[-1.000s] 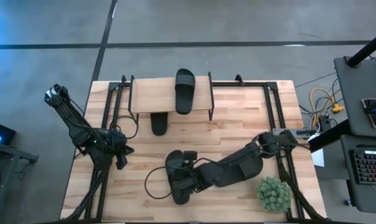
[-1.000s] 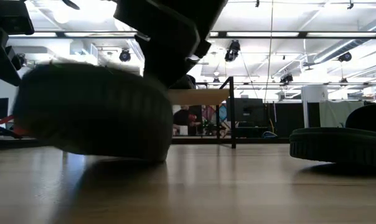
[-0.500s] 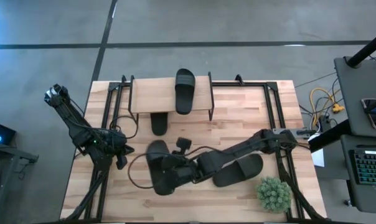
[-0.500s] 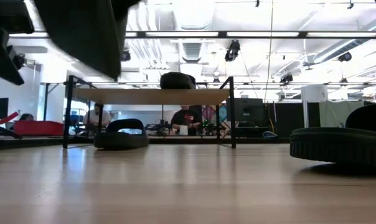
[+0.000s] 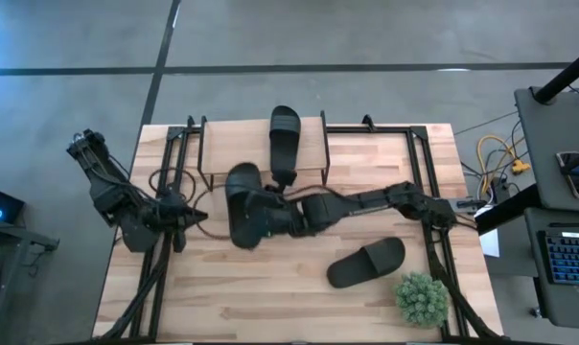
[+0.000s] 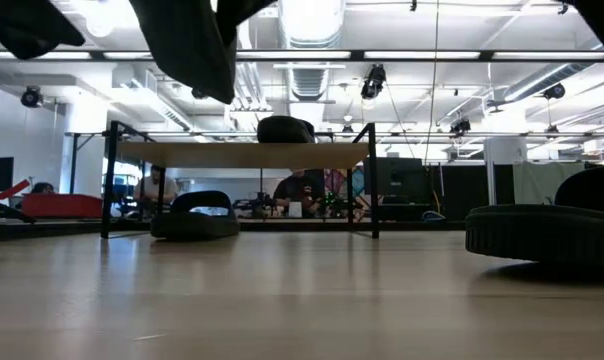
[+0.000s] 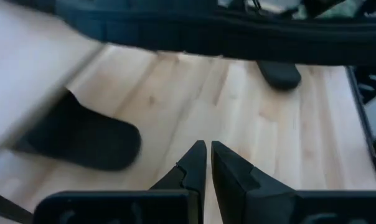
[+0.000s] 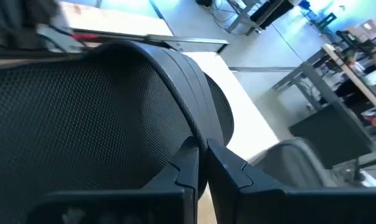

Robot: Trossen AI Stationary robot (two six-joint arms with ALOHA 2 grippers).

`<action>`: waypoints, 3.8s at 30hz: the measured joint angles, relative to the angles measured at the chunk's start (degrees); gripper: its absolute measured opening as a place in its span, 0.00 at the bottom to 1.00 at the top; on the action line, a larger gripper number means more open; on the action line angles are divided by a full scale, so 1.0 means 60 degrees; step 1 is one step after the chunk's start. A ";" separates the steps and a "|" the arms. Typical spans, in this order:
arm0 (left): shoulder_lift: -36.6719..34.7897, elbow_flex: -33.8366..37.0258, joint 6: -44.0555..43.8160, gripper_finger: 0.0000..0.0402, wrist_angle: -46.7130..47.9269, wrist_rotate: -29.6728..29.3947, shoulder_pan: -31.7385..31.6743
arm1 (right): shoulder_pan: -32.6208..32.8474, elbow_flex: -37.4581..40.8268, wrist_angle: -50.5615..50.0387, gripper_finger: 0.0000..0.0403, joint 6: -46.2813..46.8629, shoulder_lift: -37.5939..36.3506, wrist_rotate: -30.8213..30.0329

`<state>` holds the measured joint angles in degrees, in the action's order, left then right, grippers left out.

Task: Pick and place slides into the shelf
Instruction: Put the small black slide on the shelf, then adjust the small black slide on the shelf

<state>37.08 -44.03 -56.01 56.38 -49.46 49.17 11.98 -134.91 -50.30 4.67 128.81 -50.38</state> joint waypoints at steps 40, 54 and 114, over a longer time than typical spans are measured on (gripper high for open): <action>-0.3088 -0.0084 0.0474 0.03 0.0776 -0.2745 -0.0007 | -0.4107 0.0036 0.2236 0.04 -0.4366 0.0979 0.2383; -0.2813 -0.0081 0.0463 0.03 0.0772 -0.2728 -0.0007 | -0.3980 0.0036 0.2222 0.16 -0.3731 0.0987 0.2980; -0.1200 -0.0077 0.0372 0.03 -0.0554 -0.2579 -0.0004 | -0.6676 0.0058 -0.3624 0.07 0.3990 -0.0352 0.4733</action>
<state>29.88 -44.49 -53.78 53.06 -64.94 49.15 -28.08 -134.56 -72.04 28.61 126.70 -21.98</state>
